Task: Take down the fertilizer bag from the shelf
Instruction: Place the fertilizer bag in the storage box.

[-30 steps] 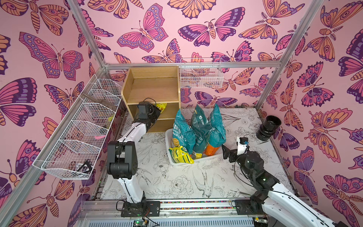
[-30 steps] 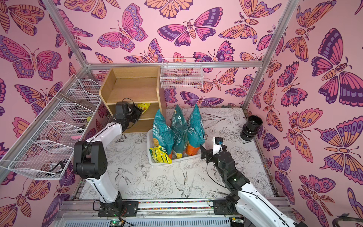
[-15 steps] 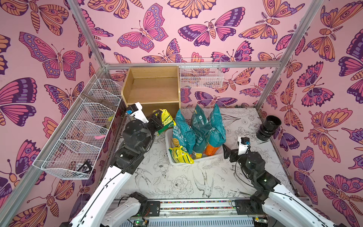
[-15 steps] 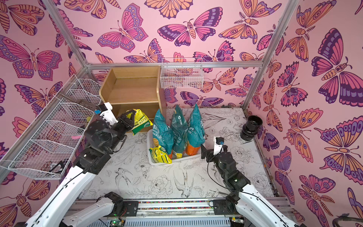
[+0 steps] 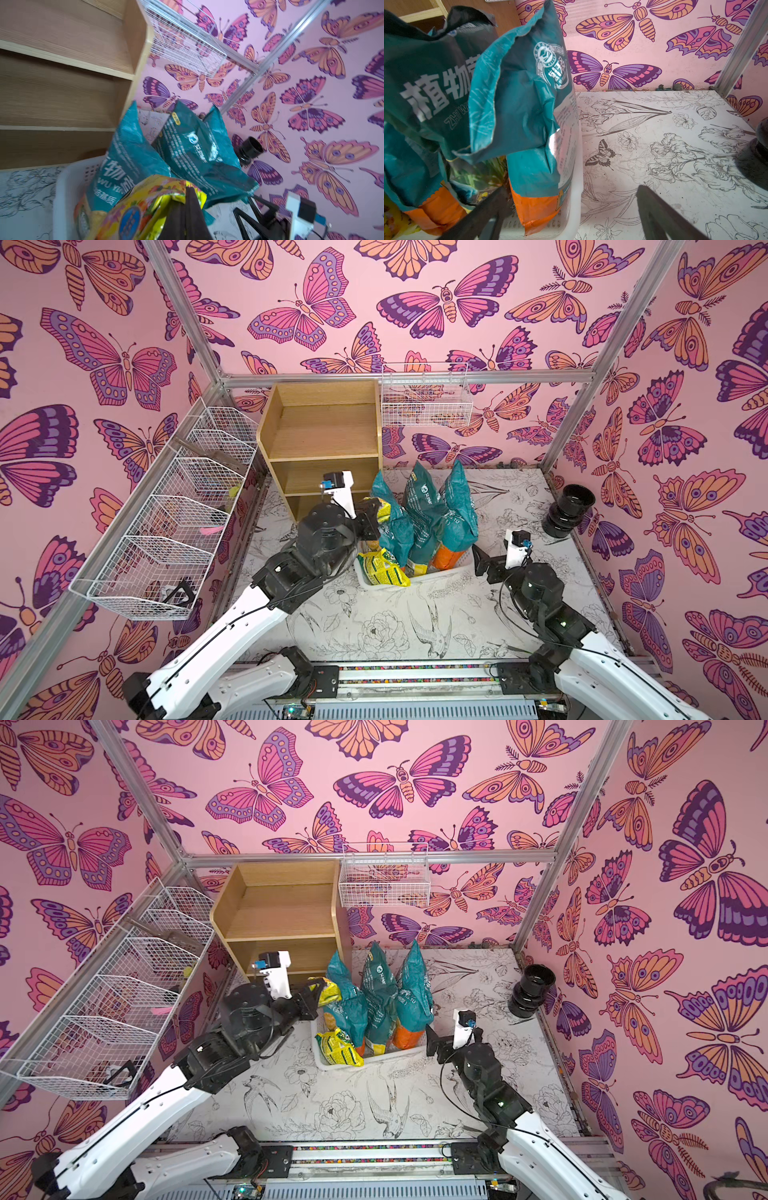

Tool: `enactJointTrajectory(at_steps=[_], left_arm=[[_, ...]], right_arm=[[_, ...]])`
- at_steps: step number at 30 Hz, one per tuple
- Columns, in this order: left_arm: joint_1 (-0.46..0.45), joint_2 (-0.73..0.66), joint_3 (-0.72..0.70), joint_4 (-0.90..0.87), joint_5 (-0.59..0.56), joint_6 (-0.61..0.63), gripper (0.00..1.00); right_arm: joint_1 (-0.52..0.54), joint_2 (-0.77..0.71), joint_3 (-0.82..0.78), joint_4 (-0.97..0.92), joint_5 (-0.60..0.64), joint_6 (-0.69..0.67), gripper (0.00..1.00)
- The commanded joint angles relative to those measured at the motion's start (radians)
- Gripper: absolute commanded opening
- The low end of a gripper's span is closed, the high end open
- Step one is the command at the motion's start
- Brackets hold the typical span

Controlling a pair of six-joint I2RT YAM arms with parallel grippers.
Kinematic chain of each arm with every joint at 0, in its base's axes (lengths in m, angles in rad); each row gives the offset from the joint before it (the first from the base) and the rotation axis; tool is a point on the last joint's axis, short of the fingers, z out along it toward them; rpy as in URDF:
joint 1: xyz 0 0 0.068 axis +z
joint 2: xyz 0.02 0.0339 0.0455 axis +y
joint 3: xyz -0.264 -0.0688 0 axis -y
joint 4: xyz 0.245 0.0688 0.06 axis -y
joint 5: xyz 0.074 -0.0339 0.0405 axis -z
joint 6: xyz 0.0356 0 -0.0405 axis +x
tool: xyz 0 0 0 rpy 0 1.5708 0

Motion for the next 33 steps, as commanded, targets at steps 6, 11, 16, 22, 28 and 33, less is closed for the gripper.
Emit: enactJointTrajectory(at_steps=[6, 11, 16, 22, 28, 33], left_arm=[[-0.284, -0.037, -0.035, 0.07, -0.261, 0.061, 0.01], [-0.396, 0.002, -0.005, 0.089, -0.309, 0.036, 0.0], [-0.455, 0.108, 0.036, 0.083, -0.407, 0.012, 0.0], [-0.434, 0.178, 0.0, 0.16, -0.463, 0.056, 0.01], [-0.333, 0.232, -0.052, 0.19, -0.303, -0.089, 0.01], [-0.294, 0.309, -0.067, 0.182, -0.332, -0.205, 0.0]], right_arm=[[0.002, -0.018, -0.009, -0.011, 0.012, 0.003, 0.99], [0.0, -0.016, -0.008, -0.011, 0.014, 0.004, 0.99], [0.002, -0.039, -0.012, -0.026, 0.021, 0.008, 0.99], [0.002, -0.078, -0.03, -0.027, 0.02, 0.013, 0.99], [0.001, -0.091, -0.036, -0.025, 0.028, 0.013, 0.99], [0.002, -0.085, -0.034, -0.027, 0.026, 0.015, 0.99]])
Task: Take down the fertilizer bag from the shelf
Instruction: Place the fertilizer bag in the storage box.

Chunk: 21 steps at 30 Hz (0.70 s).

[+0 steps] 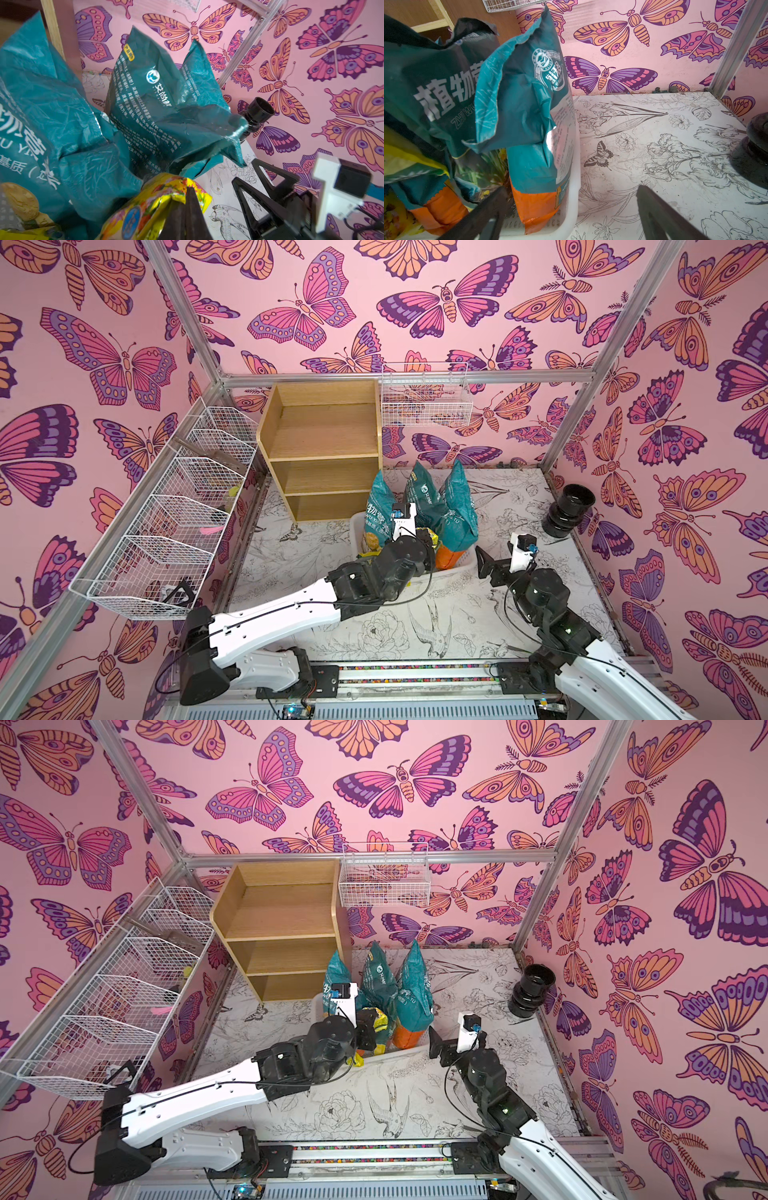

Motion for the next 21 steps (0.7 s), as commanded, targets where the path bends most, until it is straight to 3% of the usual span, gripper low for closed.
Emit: enactJointTrajectory(at_steps=[1, 10, 15, 21], left_arm=[[0.023, 0.034, -0.024, 0.045, -0.009, -0.097, 0.0], [0.085, 0.154, -0.091, 0.154, 0.142, -0.139, 0.01], [0.14, 0.284, -0.105, 0.291, 0.341, -0.027, 0.01], [0.182, 0.347, -0.121, 0.376, 0.384, -0.043, 0.01]], right_arm=[[0.001, -0.003, -0.004, -0.007, 0.016, 0.007, 0.99], [0.001, -0.009, -0.008, -0.009, 0.019, 0.008, 0.99], [0.001, -0.006, -0.008, -0.008, 0.017, 0.007, 0.99], [0.001, -0.005, -0.004, -0.01, 0.018, 0.006, 0.99]])
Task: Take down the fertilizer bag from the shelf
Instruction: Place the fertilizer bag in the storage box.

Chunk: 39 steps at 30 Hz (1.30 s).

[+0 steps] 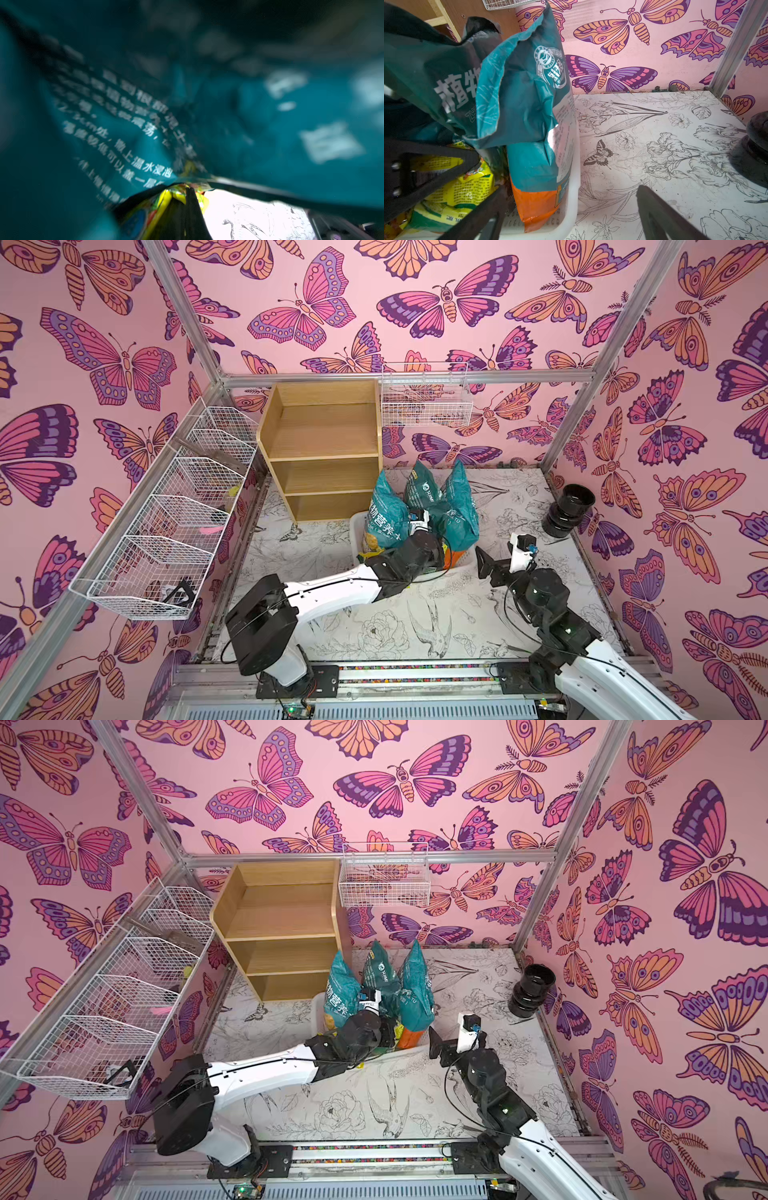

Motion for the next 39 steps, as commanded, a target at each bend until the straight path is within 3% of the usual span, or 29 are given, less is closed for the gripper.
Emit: enactJointTrajectory(at_steps=[1, 5, 8, 15, 23, 24, 26, 27, 28, 30, 31, 39], left_arm=[[0.038, 0.075, -0.02, 0.075, 0.094, 0.003, 0.01], [0.051, 0.161, 0.017, 0.09, 0.183, -0.018, 0.01], [0.051, 0.176, 0.012, 0.091, 0.178, -0.029, 0.01], [0.036, 0.067, -0.133, 0.146, 0.147, -0.026, 0.01], [-0.015, 0.007, -0.179, 0.124, 0.123, 0.013, 0.0], [-0.015, 0.004, -0.178, 0.119, 0.125, 0.016, 0.03], [-0.015, -0.014, -0.18, 0.116, 0.134, 0.022, 0.24], [-0.015, -0.027, -0.18, 0.114, 0.133, 0.027, 0.43], [-0.015, -0.049, -0.179, 0.106, 0.123, 0.039, 0.73], [-0.015, -0.1, -0.171, 0.079, 0.082, 0.054, 0.95], [-0.015, -0.129, -0.161, 0.047, 0.058, 0.062, 1.0], [-0.015, -0.385, -0.155, -0.031, 0.038, 0.126, 1.0]], right_arm=[[0.001, -0.004, -0.004, -0.002, 0.019, 0.006, 0.99], [0.002, -0.001, -0.003, -0.001, 0.02, 0.004, 0.99], [0.001, -0.003, -0.004, -0.003, 0.016, 0.004, 0.99], [0.001, -0.003, -0.006, 0.0, 0.011, 0.006, 0.99], [0.001, 0.005, -0.006, 0.003, 0.015, 0.006, 0.99], [0.001, 0.005, -0.004, 0.003, 0.016, 0.006, 0.99], [0.001, 0.005, -0.004, 0.003, 0.018, 0.006, 0.99], [0.001, 0.005, -0.004, 0.003, 0.018, 0.007, 0.99], [0.001, 0.008, -0.003, 0.003, 0.018, 0.006, 0.99], [0.001, 0.008, -0.001, 0.003, 0.023, 0.007, 0.99], [0.0, 0.009, 0.003, 0.001, 0.026, 0.008, 0.99], [0.001, 0.009, 0.023, -0.002, 0.074, -0.009, 0.99]])
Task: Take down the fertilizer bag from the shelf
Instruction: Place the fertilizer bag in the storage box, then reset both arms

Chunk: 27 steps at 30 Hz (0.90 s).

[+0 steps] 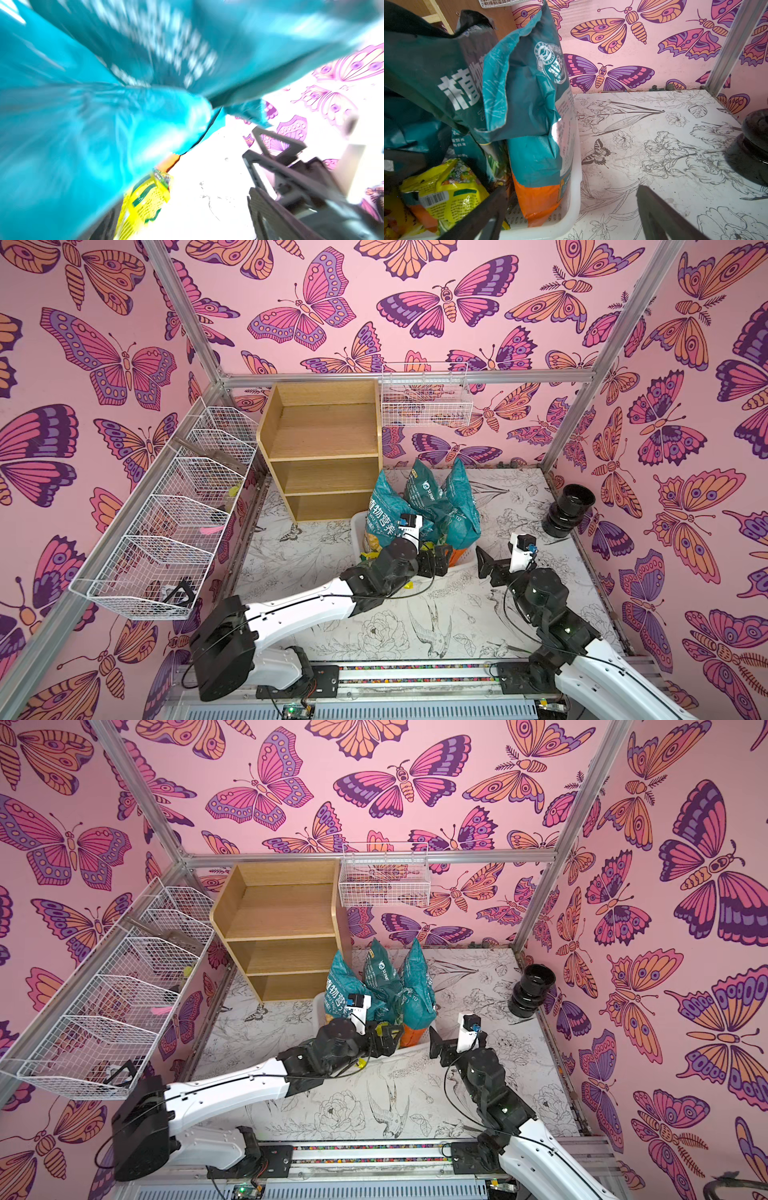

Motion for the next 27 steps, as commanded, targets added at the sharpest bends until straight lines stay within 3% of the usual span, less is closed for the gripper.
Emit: enactJointTrajectory(at_steps=[1, 5, 10, 11, 13, 15, 17, 21, 22, 24, 26, 27], left_arm=[[0.005, -0.137, -0.015, -0.04, -0.039, 0.056, 1.0], [0.004, -0.343, -0.058, -0.076, -0.144, 0.12, 1.0], [0.007, -0.659, -0.136, -0.186, -0.5, 0.242, 1.0], [0.008, -0.713, -0.163, -0.176, -0.562, 0.301, 1.0], [0.021, -0.815, -0.251, -0.088, -0.801, 0.413, 1.0], [0.08, -0.866, -0.386, 0.203, -0.916, 0.584, 1.0], [0.185, -0.857, -0.471, 0.396, -0.901, 0.667, 1.0], [0.463, -0.662, -0.38, 0.128, -0.895, 0.565, 0.99], [0.508, -0.593, -0.394, 0.137, -0.925, 0.551, 1.0], [0.556, -0.465, -0.477, 0.324, -0.935, 0.549, 1.0], [0.602, -0.332, -0.569, 0.54, -0.826, 0.656, 1.0], [0.633, -0.24, -0.604, 0.674, -0.828, 0.704, 1.0]], right_arm=[[0.001, 0.004, 0.028, 0.006, 0.072, -0.016, 0.99], [0.0, 0.032, 0.068, 0.007, 0.214, -0.038, 0.99], [-0.076, 0.075, 0.093, 0.044, 0.477, -0.089, 0.99], [-0.114, 0.078, 0.097, 0.047, 0.473, -0.075, 0.99], [-0.225, 0.095, 0.088, 0.1, 0.403, -0.042, 0.99], [-0.327, 0.138, 0.088, 0.16, 0.306, -0.037, 0.99], [-0.411, 0.253, 0.097, 0.252, 0.264, -0.037, 0.99], [-0.477, 0.7, 0.282, 0.24, 0.239, -0.108, 1.0], [-0.472, 0.798, 0.348, 0.184, 0.238, -0.155, 0.99], [-0.463, 0.904, 0.398, 0.14, 0.27, -0.164, 0.98], [-0.444, 0.929, 0.408, 0.14, 0.295, -0.199, 0.97], [-0.442, 0.926, 0.389, 0.177, 0.299, -0.215, 0.97]])
